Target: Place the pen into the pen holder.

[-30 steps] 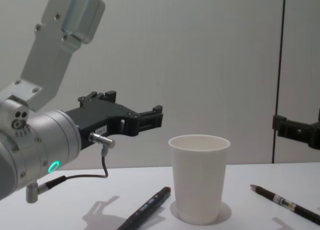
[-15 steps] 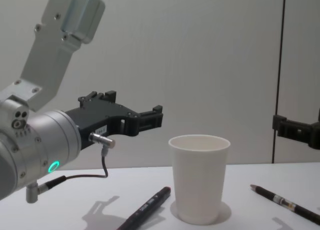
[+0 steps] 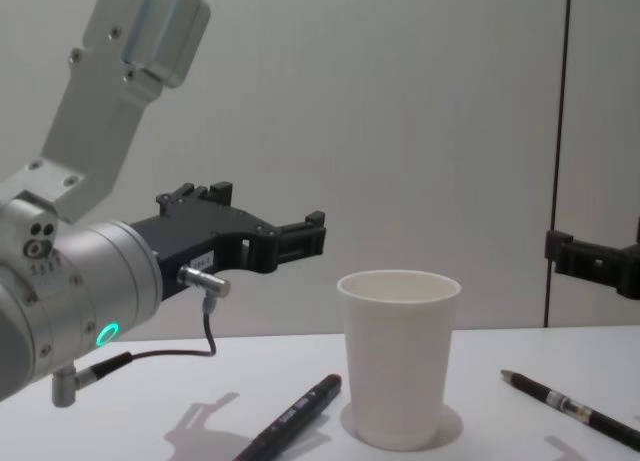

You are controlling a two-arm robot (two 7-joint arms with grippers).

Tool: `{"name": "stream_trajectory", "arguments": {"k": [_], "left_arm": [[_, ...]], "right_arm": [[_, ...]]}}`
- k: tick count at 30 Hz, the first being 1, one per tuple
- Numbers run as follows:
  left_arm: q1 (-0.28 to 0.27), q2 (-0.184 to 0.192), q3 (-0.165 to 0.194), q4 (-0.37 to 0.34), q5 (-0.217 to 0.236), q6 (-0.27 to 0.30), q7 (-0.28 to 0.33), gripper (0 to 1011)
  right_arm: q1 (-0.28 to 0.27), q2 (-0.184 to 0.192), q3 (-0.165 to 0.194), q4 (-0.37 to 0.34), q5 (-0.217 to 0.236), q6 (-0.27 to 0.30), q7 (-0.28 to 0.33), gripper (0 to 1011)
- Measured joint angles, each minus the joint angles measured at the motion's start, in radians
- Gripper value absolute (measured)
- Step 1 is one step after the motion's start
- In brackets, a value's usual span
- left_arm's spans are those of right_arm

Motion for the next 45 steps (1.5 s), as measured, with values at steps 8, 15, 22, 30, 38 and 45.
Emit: {"name": "stream_trajectory", "arguments": {"k": [8,15,22,30,38,45], "left_arm": [[0.0,0.0,0.0,0.0,0.0,0.0,0.0,1001],[0.0,0.0,0.0,0.0,0.0,0.0,0.0,1001],[0.0,0.0,0.0,0.0,0.0,0.0,0.0,1001],[0.0,0.0,0.0,0.0,0.0,0.0,0.0,1001],[0.0,0.0,0.0,0.0,0.0,0.0,0.0,1001],[0.0,0.0,0.0,0.0,0.0,0.0,0.0,1001]], "right_arm": [[0.0,0.0,0.0,0.0,0.0,0.0,0.0,1001],[0.0,0.0,0.0,0.0,0.0,0.0,0.0,1002],[0.0,0.0,0.0,0.0,0.0,0.0,0.0,1002],[0.0,0.0,0.0,0.0,0.0,0.0,0.0,1002],[0.005,0.0,0.001,0.001,-0.002,0.005,0.005,1002],[0.051,0.004,0.012,0.022,-0.021,0.063,0.05,1002]]}}
